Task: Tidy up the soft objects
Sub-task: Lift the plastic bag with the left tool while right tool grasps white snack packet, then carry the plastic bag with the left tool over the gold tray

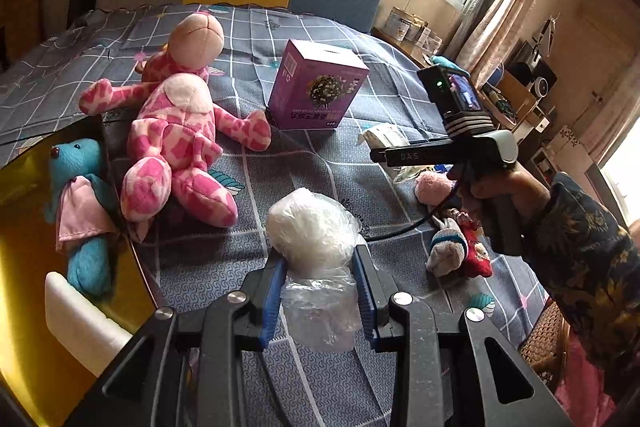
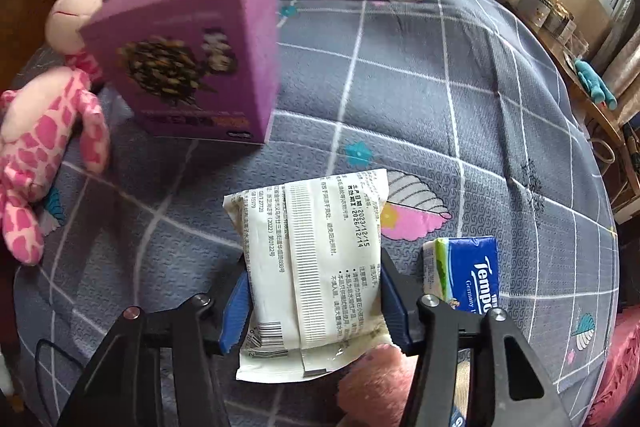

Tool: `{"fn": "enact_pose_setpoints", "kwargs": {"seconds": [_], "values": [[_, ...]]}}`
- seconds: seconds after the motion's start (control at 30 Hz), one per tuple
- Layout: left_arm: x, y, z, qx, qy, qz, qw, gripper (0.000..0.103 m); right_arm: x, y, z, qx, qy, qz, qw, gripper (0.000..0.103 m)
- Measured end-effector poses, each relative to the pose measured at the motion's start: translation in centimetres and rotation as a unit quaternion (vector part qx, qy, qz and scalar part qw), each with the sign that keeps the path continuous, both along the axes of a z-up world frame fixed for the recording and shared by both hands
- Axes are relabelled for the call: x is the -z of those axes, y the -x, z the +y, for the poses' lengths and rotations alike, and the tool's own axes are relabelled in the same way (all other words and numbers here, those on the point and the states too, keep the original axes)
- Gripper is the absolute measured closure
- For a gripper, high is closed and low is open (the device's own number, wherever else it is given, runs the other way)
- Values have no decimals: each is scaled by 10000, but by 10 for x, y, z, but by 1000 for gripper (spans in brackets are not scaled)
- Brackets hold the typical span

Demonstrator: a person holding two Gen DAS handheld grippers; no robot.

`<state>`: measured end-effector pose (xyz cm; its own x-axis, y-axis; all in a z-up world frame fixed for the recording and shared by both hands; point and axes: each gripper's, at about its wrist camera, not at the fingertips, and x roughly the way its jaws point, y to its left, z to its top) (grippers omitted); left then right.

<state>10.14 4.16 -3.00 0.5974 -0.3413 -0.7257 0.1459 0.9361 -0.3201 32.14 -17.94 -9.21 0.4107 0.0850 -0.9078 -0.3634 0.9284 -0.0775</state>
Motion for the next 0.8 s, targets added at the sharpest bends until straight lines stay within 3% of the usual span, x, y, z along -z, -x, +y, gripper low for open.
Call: {"fn": "enact_pose_setpoints", "kwargs": {"seconds": [0.17,0.37,0.5,0.63,0.8], "values": [[-8,10,5,-87,-38,-99,9999,70,-22,40,31,-371,-508,214,9978,46],[-19,29,19,-284,-142,-246,9992,69,-5,106,58,-638,-645,741,9931,46],[-25,42,29,-505,-290,-353,9977,69,6,139,61,-582,-548,647,9947,45],[-31,56,37,-722,-591,-519,9943,69,18,150,58,-453,-446,440,9970,44],[-30,67,50,-899,-643,-518,9925,69,23,152,60,-401,-404,392,9976,42]]}}
